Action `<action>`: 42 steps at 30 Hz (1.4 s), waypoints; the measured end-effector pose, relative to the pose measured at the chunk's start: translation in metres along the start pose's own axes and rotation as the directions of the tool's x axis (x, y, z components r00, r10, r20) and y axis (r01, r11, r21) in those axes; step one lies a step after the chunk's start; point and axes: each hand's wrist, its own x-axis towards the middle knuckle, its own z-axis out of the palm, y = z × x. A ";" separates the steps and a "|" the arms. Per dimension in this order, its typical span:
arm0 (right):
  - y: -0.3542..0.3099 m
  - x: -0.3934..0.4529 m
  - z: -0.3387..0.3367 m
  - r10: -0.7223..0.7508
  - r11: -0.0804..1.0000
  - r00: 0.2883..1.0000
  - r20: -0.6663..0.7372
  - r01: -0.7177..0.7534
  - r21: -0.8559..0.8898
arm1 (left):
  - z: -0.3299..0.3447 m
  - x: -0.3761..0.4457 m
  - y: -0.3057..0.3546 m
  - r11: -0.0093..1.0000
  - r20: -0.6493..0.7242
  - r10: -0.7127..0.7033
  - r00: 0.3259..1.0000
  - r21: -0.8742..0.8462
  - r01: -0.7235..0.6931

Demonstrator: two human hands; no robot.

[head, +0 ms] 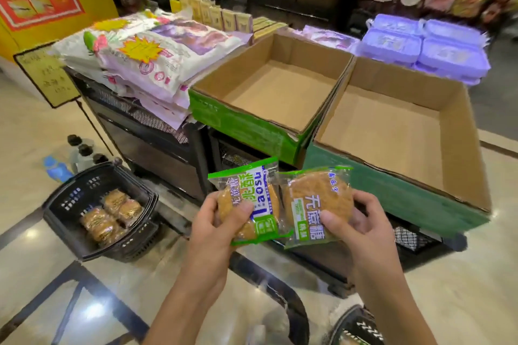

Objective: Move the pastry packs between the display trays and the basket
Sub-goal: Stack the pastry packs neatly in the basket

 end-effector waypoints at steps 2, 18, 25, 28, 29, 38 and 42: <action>-0.009 0.033 -0.007 -0.041 0.999 0.997 -0.071 0.041 0.002 | 0.023 0.042 0.005 1.000 0.055 -0.001 0.998 0.016 0.000; -0.089 0.336 -0.084 -0.183 0.982 0.926 -0.332 0.158 -0.099 | 0.232 0.362 0.038 0.973 0.302 0.009 0.953 0.219 -0.078; -0.098 0.420 -0.119 -0.272 0.886 0.876 -0.399 0.066 -0.459 | 0.266 0.448 0.021 0.973 0.360 -0.064 0.931 0.229 -0.021; -0.100 0.469 -0.134 -0.295 0.701 0.894 -0.336 -0.037 -0.712 | 0.267 0.467 0.015 0.972 0.371 -0.090 0.924 0.234 0.001; -0.100 0.489 -0.140 -0.278 0.611 0.912 -0.302 -0.075 -0.788 | 0.267 0.471 0.014 0.971 0.370 -0.100 0.924 0.238 0.010; -0.073 0.617 -0.175 -0.098 0.065 0.994 -0.043 -0.037 -0.997 | 0.257 0.487 0.007 0.969 0.325 -0.131 0.937 0.241 0.053; -0.060 0.640 -0.168 -0.232 -0.061 0.971 0.052 0.039 -0.997 | 0.256 0.488 0.009 0.968 0.309 -0.128 0.943 0.247 0.050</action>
